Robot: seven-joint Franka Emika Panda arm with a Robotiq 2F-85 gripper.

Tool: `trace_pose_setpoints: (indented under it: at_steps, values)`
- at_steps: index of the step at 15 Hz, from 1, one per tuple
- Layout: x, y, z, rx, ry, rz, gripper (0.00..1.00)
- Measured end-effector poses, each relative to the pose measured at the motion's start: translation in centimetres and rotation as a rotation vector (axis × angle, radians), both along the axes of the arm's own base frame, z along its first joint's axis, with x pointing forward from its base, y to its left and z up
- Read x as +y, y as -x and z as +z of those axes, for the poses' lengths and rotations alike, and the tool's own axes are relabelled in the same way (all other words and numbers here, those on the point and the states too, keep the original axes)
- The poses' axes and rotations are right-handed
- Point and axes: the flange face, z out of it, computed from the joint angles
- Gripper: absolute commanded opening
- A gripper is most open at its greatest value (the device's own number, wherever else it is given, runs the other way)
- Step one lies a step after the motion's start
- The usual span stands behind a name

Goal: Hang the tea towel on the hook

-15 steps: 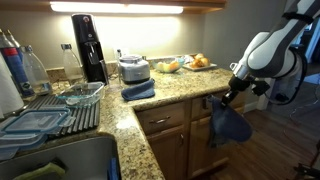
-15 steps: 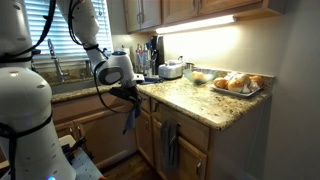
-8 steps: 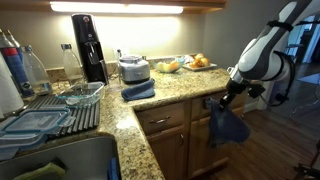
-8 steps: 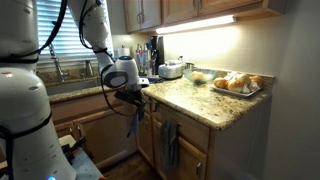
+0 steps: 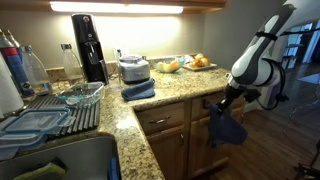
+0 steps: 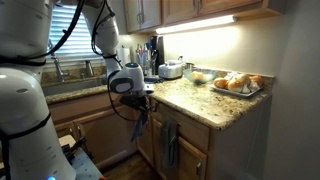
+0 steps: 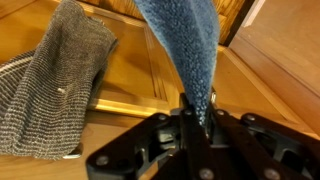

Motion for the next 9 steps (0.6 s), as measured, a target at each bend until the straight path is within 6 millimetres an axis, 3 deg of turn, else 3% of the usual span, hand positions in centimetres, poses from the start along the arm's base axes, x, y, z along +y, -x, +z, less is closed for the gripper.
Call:
trace_pose_setpoints:
  at_steps: [9]
  values:
    - [-1.1,-1.8,-2.6,0.017,-0.026,-0.024,0.05]
